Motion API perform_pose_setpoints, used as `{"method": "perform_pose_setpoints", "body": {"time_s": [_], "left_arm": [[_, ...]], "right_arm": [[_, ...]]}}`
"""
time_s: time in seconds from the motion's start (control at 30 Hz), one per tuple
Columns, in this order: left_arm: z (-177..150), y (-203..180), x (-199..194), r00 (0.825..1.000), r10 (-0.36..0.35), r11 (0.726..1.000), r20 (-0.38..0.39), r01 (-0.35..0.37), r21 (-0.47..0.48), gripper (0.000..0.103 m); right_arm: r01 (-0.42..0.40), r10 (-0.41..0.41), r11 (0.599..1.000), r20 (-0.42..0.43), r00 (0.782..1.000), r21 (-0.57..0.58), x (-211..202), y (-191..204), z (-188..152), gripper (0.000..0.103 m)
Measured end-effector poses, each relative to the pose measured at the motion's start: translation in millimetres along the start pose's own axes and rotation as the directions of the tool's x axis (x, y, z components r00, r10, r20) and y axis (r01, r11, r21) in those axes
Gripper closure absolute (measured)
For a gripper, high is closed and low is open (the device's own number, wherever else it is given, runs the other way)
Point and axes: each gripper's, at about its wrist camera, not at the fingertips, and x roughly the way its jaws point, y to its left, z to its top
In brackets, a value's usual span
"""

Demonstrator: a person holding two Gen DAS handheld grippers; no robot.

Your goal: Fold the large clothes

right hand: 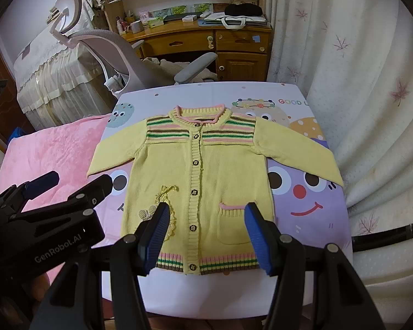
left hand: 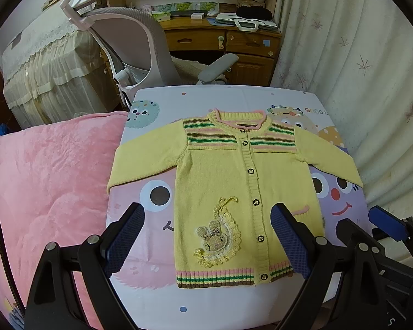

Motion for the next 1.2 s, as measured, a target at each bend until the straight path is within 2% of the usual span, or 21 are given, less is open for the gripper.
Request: {"method": "perform_pose_setpoints", "body": {"time_s": [1.2], "left_arm": [[-0.8,3.6,-6.8,1.0,0.01,1.0,0.016,-0.011,0.001,0.011]], "right_arm": [[0.003,-0.003,1.0,0.003,1.0,0.02,-2.8,-5.8,-2.1,0.046]]}}
